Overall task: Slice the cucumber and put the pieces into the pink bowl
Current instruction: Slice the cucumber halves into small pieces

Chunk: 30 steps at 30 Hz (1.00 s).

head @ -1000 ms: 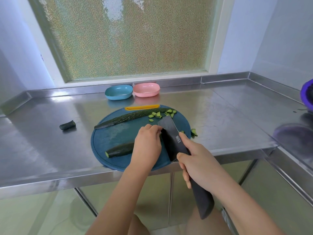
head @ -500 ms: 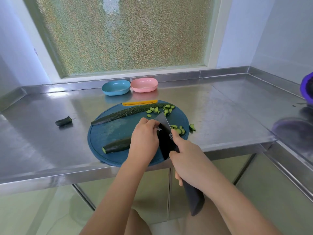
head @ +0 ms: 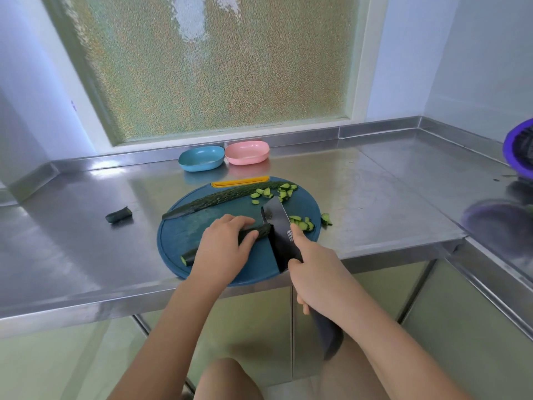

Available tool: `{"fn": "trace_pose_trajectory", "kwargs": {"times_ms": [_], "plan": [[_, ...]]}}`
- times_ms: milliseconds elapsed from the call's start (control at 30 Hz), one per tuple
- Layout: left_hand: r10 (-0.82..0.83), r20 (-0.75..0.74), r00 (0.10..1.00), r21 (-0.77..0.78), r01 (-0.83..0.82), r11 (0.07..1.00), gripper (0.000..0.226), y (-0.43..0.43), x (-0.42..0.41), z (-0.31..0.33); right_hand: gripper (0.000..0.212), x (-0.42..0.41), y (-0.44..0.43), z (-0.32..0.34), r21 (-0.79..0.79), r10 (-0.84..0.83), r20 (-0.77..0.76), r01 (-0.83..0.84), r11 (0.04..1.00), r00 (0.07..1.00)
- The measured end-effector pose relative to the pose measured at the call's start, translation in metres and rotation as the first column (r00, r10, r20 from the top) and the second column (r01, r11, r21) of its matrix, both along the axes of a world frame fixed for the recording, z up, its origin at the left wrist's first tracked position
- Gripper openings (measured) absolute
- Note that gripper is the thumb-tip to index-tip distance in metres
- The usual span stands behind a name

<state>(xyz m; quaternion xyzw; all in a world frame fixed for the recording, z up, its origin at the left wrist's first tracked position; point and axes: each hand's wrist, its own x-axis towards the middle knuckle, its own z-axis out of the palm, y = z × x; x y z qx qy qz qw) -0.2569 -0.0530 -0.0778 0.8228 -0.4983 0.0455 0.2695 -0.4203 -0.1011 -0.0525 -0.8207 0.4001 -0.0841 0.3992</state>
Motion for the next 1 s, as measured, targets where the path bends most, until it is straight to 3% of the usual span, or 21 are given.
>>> {"fn": "trace_pose_trajectory", "kwargs": {"times_ms": [100,400,1000], "plan": [[0.020,0.087,0.996,-0.064,-0.015,0.998,0.023,0.001,-0.004,-0.006,0.069,-0.006,-0.001,-0.001,0.009,-0.012,0.042,0.012,1.000,0.999],[0.025,0.114,0.993,-0.114,-0.012,0.993,0.015,0.001,-0.003,-0.008,0.071,-0.003,-0.005,-0.003,0.096,-0.060,0.200,0.041,0.995,0.978],[0.011,0.092,0.996,-0.099,-0.002,0.995,0.017,0.001,-0.002,-0.008,0.069,0.001,-0.015,-0.004,0.032,-0.017,0.143,0.013,0.999,0.990]]}}
